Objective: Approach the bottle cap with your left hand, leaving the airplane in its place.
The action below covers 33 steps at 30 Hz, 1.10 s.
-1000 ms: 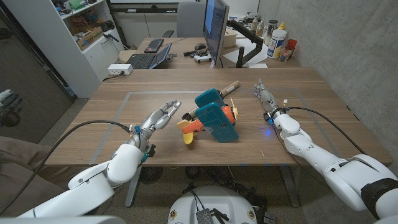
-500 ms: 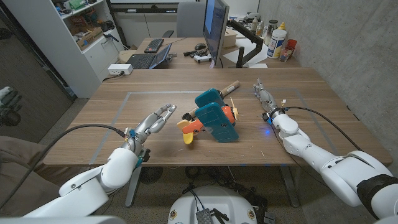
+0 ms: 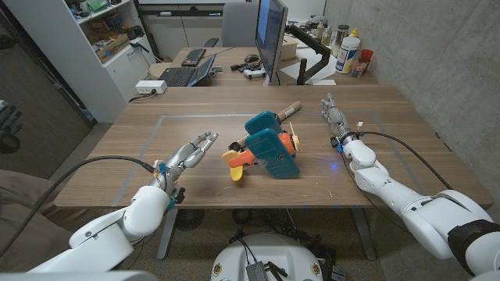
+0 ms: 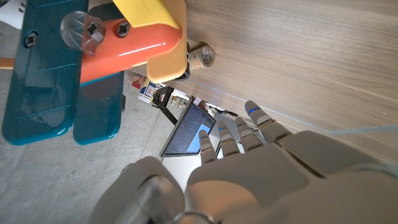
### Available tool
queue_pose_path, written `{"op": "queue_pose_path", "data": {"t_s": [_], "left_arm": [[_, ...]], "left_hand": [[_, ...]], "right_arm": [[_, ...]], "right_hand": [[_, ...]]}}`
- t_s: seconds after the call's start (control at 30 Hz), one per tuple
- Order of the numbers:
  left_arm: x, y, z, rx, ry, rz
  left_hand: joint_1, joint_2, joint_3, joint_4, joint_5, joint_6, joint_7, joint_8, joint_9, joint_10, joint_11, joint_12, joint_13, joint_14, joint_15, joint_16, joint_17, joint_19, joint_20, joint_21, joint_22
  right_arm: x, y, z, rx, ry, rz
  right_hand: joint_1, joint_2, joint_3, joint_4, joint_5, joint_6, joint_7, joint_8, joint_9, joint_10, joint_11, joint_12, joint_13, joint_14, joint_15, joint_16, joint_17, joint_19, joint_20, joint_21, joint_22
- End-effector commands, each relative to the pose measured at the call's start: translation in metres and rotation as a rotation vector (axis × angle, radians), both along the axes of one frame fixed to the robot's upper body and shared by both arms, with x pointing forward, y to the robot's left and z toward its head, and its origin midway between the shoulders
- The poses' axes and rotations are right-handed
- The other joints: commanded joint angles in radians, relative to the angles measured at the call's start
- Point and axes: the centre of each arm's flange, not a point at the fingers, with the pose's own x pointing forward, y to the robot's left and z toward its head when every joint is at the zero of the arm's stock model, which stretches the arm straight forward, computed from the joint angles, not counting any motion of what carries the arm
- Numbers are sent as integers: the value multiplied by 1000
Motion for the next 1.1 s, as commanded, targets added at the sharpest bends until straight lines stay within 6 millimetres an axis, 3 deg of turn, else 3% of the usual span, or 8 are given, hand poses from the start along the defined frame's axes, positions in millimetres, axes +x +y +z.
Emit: {"op": "queue_pose_path", "data": {"t_s": [0.03,0.17,0.63,0.9,1.1], "left_arm": [[-3,6,1,42,34,50],[-2,8,-5,-14,33,17],[-10,8,-6,91,42,103],[-14,6,-8,97,-21,114],[-16,6,-11,119,-28,140]], "left_hand": [[1,-10,-7,5,8,-7,-2,-2,2,-3,-5,-2,4,0,-118,-1,4,6,-35,-5,2],[0,-10,-6,5,9,-9,-2,-3,2,-7,-5,-3,4,-1,-119,-2,4,6,-37,-5,2],[-1,-13,-6,5,16,-22,-2,-5,2,-20,-10,-8,4,-12,-126,-6,5,-2,-47,-10,2],[0,-14,-5,5,24,-18,-2,-1,3,-14,-26,-5,4,-9,-141,-4,5,5,-63,-8,2],[0,-16,-5,5,28,-18,-2,0,3,-18,-34,-7,4,-11,-142,-5,5,5,-69,-9,2]], "right_arm": [[-6,-5,6,37,-16,6],[-8,-5,6,43,-19,5],[-12,-2,10,38,-33,23],[-14,-3,13,30,-44,26],[-17,-3,18,1,-68,49]], "right_hand": [[1,6,-3,8,9,-1,-1,7,5,0,1,8,3,-4,-4,4,3,-1,-3,9,3],[2,6,-3,8,9,-1,-1,7,5,-1,0,8,3,-4,-5,4,3,-2,-2,8,3],[2,7,-4,8,10,-6,-4,6,5,-12,-2,4,3,-13,-7,2,3,-11,0,6,3],[1,7,-4,8,11,-7,-6,6,5,-15,0,4,3,-9,-3,4,4,-12,0,6,3],[-2,9,-6,11,11,-29,-4,-1,5,-44,-3,-4,3,-40,-6,-3,4,-34,1,1,3]]}}
